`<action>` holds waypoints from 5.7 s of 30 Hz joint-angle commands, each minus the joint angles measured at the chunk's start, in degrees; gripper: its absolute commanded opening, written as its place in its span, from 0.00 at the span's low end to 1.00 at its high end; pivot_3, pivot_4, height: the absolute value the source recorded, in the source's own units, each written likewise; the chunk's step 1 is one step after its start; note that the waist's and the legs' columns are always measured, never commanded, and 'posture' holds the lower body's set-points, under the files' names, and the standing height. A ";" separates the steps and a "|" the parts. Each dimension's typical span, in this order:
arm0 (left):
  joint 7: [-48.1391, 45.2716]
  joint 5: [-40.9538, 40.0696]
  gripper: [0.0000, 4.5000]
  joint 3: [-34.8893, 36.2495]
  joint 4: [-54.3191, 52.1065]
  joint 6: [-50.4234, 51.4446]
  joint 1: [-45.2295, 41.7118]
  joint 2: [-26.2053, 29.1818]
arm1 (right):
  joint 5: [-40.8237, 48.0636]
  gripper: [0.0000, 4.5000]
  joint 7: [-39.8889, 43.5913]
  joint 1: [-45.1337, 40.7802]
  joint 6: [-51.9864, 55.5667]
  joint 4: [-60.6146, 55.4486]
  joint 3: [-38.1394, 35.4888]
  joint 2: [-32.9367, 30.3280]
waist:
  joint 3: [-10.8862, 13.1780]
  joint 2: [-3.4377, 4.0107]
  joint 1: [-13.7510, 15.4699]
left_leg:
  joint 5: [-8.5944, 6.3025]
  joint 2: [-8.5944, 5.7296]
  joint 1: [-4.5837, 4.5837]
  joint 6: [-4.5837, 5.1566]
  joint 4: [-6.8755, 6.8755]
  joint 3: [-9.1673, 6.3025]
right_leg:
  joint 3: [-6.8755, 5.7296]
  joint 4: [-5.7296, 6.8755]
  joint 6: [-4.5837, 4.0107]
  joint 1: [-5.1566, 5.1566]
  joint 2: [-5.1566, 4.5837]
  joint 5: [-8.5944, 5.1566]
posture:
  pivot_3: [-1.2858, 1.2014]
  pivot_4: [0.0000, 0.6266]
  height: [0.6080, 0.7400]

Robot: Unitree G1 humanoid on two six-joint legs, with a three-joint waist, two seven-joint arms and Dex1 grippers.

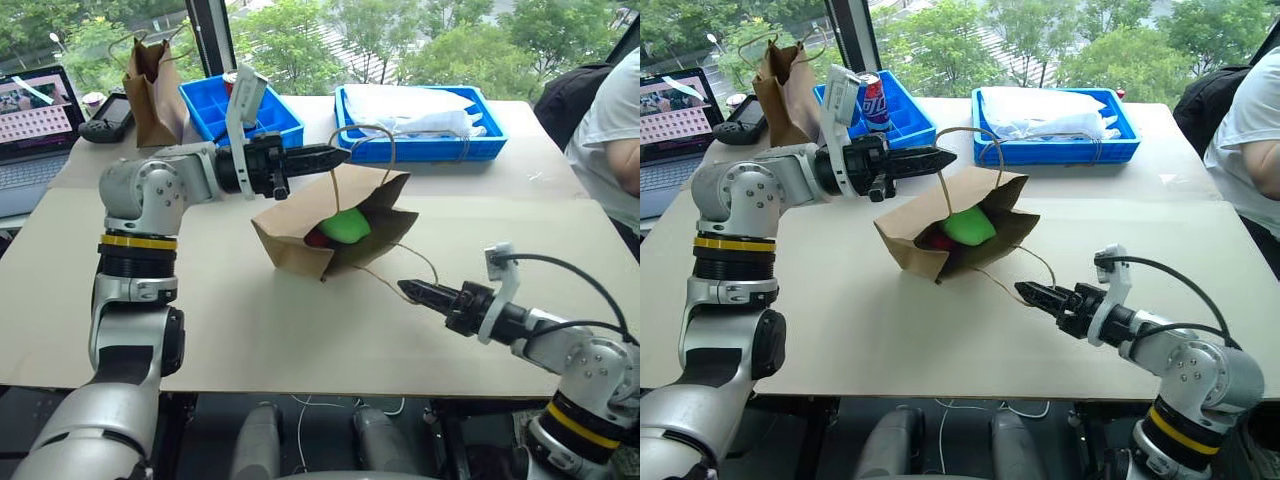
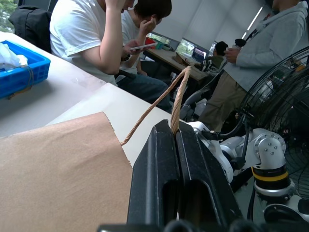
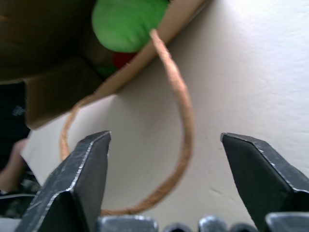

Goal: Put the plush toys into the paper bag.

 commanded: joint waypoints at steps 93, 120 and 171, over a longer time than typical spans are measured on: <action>2.21 -2.90 0.06 2.45 -5.65 3.63 2.62 2.15 | 69.41 0.00 -46.22 -7.39 -47.49 7.52 25.01 -22.00 | 0.03 0.03 -0.74 | 0.15 -0.40 -0.55 0.24 -0.09 -0.51 | -0.40 -0.13 0.03 -0.08 -0.34 -0.02 | 0.52 0.24 0.58; -11.85 5.05 1.00 3.82 -12.87 -20.41 27.05 15.19 | 25.61 0.76 -23.15 -0.22 -42.48 -4.89 39.25 -42.26 | 0.02 -0.06 -0.63 | 0.21 -0.40 -0.44 0.33 -0.02 -0.50 | -0.43 -0.16 -0.03 0.00 -0.40 -0.01 | 0.52 0.24 0.58; -23.75 11.69 0.02 -6.03 6.99 -33.46 9.17 5.59 | -7.74 0.00 -2.34 14.57 -33.57 -14.40 27.51 -38.16 | 0.03 -0.11 1.03 | 0.24 -0.52 -0.59 0.35 0.04 -0.55 | -0.50 -0.15 0.03 -0.01 -0.40 0.00 | 0.52 0.24 0.58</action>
